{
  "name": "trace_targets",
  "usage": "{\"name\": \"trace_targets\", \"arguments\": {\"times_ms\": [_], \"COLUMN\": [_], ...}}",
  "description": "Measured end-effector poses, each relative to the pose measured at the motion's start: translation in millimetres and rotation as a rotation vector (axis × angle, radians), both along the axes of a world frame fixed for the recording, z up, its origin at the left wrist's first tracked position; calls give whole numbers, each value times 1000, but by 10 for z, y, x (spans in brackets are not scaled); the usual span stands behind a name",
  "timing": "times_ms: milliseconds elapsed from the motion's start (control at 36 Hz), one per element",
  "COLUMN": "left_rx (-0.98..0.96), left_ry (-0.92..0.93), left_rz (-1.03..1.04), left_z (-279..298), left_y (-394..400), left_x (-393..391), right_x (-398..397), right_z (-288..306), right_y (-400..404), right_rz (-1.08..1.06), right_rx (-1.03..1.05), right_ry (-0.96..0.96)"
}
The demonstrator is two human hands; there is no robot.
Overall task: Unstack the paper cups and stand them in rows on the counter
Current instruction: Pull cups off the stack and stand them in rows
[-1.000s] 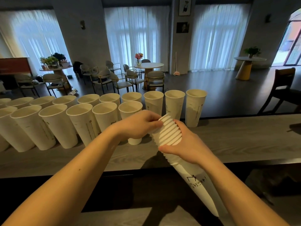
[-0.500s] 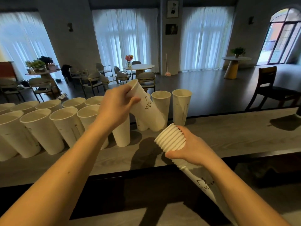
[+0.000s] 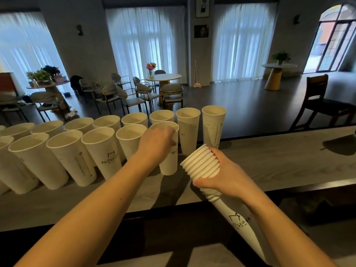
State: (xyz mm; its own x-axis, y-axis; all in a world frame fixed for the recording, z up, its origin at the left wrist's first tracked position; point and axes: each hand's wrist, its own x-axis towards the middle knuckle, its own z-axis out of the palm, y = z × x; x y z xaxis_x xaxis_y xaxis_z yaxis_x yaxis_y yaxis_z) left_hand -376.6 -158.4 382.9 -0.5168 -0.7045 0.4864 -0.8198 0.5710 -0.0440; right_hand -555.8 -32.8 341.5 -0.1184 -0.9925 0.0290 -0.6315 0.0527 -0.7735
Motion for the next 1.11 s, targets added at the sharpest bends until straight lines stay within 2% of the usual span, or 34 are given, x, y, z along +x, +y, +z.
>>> {"name": "trace_targets", "arguments": {"times_ms": [194, 333, 361, 417, 472, 556, 667, 778, 917, 972, 1111], "left_rx": [43, -42, 67, 455, 728, 924, 1015, 1001, 888, 756, 281], "left_ry": [27, 222, 292, 401, 380, 420, 498, 535, 579, 567, 568], "left_rz": [-8, -109, -186, -310, -346, -331, -300, -281, -251, -259, -229], "left_z": [-27, 112, 132, 170, 186, 179, 176, 180, 283, 396, 698], "left_y": [-67, 186, 287, 517, 661, 717, 712, 728, 685, 660, 511], "left_x": [-23, -33, -54, -117, -176, -186, -167, -212, -237, -233, -246], "right_x": [-10, -29, -30, -15, 6, 20, 7, -17, -131, -198, -376], "right_z": [-12, -2, 3, 16, 19, 35, 40, 26, 22, 33, -30], "right_y": [-20, 31, 42, 60, 70, 103, 153, 177, 233, 256, 259], "right_rz": [3, -6, -6, -10, -17, -14, 2, 10, 9, -1, -80], "right_rx": [-10, -40, -42, -49, -59, -60, -68, -95, -117, -112, -73], "right_ry": [5, -10, -13, -13, -6, 13, 23, 28, 33, 32, 29]}}
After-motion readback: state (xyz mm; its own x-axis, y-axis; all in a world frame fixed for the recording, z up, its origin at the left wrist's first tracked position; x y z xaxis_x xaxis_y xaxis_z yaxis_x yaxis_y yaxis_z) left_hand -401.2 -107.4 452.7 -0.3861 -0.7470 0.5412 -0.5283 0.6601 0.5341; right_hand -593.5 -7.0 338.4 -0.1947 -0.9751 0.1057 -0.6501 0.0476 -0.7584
